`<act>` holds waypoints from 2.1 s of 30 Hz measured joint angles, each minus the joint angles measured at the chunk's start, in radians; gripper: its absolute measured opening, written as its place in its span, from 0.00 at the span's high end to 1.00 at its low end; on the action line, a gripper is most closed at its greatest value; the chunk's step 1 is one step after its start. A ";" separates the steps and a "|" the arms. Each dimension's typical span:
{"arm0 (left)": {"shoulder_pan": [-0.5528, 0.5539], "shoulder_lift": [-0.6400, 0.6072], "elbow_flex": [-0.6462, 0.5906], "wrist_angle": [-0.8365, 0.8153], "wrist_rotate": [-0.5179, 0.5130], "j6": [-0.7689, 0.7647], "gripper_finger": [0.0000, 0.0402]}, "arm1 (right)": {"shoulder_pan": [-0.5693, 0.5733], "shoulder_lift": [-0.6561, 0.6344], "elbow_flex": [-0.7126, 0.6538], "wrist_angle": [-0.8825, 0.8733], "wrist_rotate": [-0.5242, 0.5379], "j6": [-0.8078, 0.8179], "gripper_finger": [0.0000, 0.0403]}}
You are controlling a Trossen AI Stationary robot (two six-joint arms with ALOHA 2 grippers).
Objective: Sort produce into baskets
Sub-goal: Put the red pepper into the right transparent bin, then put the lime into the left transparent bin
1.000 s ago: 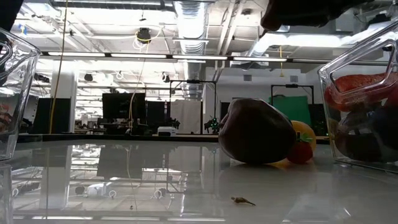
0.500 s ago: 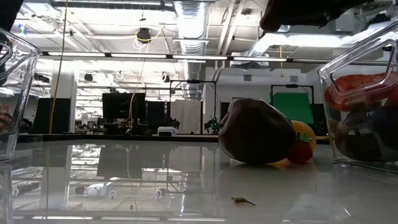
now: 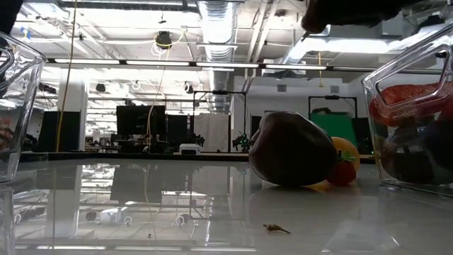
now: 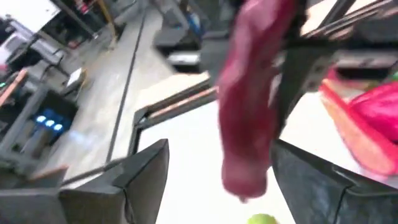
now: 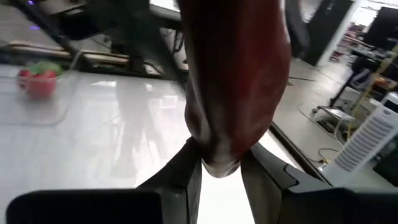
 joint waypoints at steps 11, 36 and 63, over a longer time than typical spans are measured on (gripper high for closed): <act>-0.025 -0.045 -0.095 -0.210 0.058 -0.140 0.40 | 0.194 -0.138 0.052 -0.314 -0.170 0.327 0.69; 0.049 -0.352 -0.669 0.373 0.101 -0.118 0.48 | 0.400 -0.096 0.082 -0.909 -0.867 1.433 0.69; 0.069 -0.356 -0.679 0.357 0.117 -0.112 0.48 | 0.313 0.090 0.339 -1.241 -1.050 1.327 0.28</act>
